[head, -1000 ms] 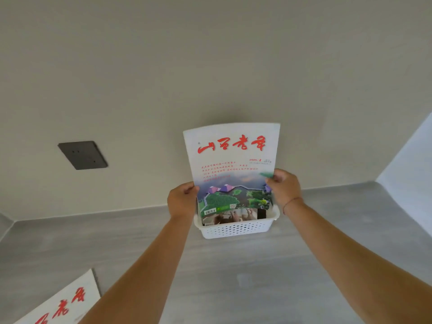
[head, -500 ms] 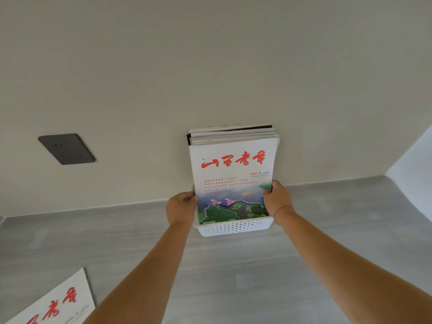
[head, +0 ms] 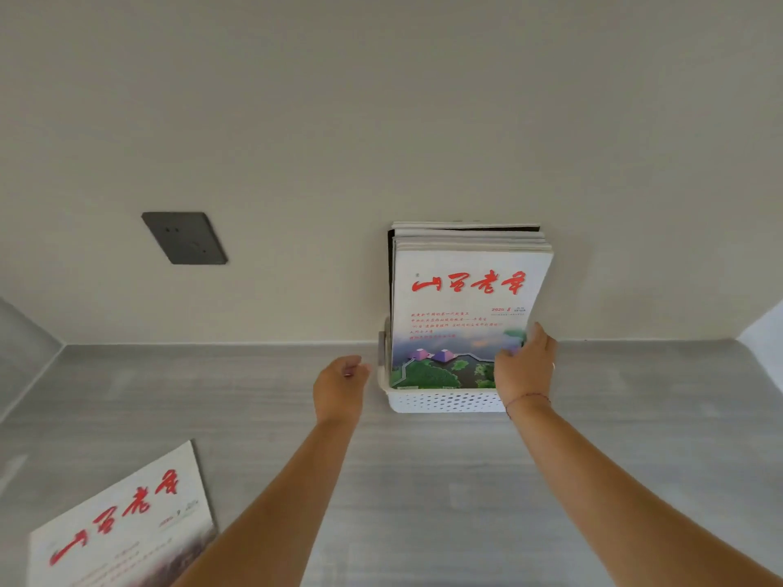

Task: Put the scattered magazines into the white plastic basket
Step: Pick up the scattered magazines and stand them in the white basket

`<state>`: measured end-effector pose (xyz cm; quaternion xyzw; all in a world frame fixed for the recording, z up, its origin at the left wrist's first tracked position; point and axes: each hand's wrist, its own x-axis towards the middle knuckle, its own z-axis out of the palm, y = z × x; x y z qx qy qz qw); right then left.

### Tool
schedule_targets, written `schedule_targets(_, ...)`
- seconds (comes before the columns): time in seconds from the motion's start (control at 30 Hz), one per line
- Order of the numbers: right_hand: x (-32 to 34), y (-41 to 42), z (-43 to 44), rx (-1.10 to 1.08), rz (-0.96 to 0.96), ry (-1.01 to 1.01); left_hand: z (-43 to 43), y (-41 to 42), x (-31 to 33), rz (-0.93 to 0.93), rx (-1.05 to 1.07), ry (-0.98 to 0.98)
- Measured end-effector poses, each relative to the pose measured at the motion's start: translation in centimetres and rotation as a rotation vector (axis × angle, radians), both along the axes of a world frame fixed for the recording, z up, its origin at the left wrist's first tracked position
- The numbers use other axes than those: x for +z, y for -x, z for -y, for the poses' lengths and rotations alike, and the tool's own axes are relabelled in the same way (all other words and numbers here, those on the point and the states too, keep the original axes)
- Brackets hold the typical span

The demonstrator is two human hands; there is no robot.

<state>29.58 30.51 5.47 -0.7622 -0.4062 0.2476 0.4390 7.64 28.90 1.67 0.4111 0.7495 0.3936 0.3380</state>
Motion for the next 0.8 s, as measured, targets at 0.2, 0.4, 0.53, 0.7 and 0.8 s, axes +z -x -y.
schedule_targets(0.2,-2.1,9.2,7.0,0.275,0.118,-0.078,8.6,9.1,-3.1,0.013,0.244,0.116)
schedule_targets(0.4,-6.5,20.6,13.1,0.722,-0.025,0.326,18.3,19.2,-4.5,-0.112,0.45,0.196)
schedule_targets(0.53,-7.9,26.7,16.1,0.876,-0.049,0.491,23.1,24.2,-5.2,-0.173,0.613,0.303)
schedule_targets(0.7,-9.3,31.0,18.2,0.859,-0.124,0.6,26.6,27.6,-6.2,-0.056,0.762,0.421)
schedule_targets(0.8,-9.5,32.0,18.5,0.821,-0.144,0.614,27.1,28.7,-6.7,0.019,0.771,0.401)
